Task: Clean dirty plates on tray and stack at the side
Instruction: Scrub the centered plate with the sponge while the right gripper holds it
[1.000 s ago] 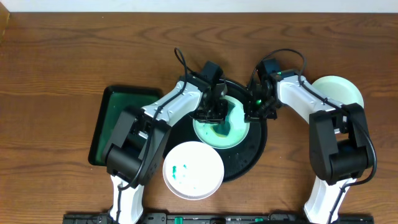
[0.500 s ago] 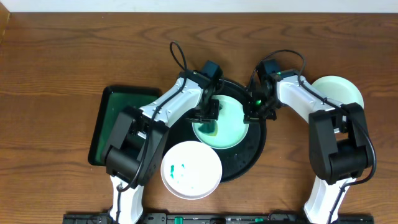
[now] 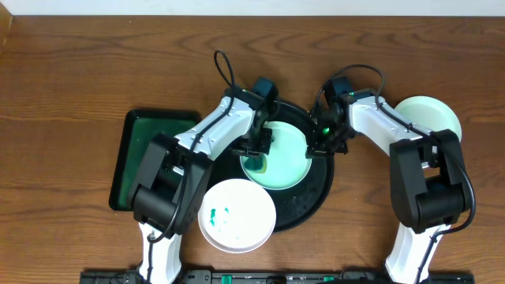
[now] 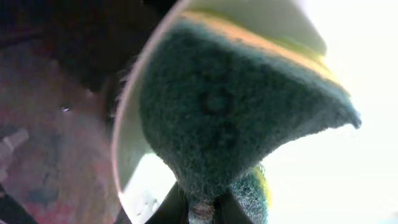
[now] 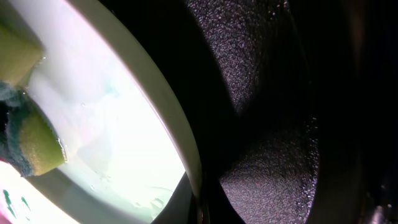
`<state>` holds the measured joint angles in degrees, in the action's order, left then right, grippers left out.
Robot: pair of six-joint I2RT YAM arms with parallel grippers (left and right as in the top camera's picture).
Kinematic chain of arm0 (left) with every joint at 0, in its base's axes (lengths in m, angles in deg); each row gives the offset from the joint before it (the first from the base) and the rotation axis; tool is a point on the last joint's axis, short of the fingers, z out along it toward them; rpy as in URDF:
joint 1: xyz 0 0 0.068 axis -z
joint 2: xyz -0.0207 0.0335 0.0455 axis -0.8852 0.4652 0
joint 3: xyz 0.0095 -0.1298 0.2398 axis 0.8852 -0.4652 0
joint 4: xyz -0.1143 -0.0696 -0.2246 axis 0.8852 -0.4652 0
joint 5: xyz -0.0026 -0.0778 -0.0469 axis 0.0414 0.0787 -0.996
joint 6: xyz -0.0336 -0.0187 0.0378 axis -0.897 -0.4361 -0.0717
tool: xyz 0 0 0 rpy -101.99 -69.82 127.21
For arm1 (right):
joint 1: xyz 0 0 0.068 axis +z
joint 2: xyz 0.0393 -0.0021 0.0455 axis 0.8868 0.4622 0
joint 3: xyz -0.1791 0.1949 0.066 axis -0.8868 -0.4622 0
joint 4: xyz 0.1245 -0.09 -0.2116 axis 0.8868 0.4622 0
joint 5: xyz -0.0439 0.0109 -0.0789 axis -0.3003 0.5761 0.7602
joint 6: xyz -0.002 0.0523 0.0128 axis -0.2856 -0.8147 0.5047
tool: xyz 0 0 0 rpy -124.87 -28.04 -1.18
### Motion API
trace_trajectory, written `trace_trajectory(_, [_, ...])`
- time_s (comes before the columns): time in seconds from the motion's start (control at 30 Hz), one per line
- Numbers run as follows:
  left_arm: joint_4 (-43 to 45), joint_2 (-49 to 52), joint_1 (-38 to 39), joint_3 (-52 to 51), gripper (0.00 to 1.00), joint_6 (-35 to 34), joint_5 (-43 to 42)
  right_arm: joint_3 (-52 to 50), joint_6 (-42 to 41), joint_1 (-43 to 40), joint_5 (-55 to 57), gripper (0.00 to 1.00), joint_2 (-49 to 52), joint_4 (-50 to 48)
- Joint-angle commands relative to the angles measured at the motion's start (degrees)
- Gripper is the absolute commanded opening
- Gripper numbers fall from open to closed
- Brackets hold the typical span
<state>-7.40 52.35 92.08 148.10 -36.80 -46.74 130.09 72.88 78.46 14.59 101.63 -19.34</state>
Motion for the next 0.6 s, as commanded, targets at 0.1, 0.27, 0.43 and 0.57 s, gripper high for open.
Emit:
trace_trajectory(0.1, [1.55,2.95,5.55,-3.1,0.07,9.11,-14.64,-1.81,-0.37,0.17,5.53,0.01,2.95,0.35])
trace_trajectory(0.27, [6.54,2.95,9.05,-3.1,0.07,9.22,-20.44,-1.81,-0.37,0.17,5.53,0.01,2.95,0.37])
trace_trajectory(0.43, [11.87,2.95,9.77,-3.13,0.07,6.19,-20.81,-1.81,-0.37,0.17,5.55,0.01,2.95,0.76])
trace_trajectory(0.57, [17.09,2.95,8.59,-3.1,0.07,2.49,-18.4,-1.81,-0.37,0.17,5.55,0.01,2.95,1.2])
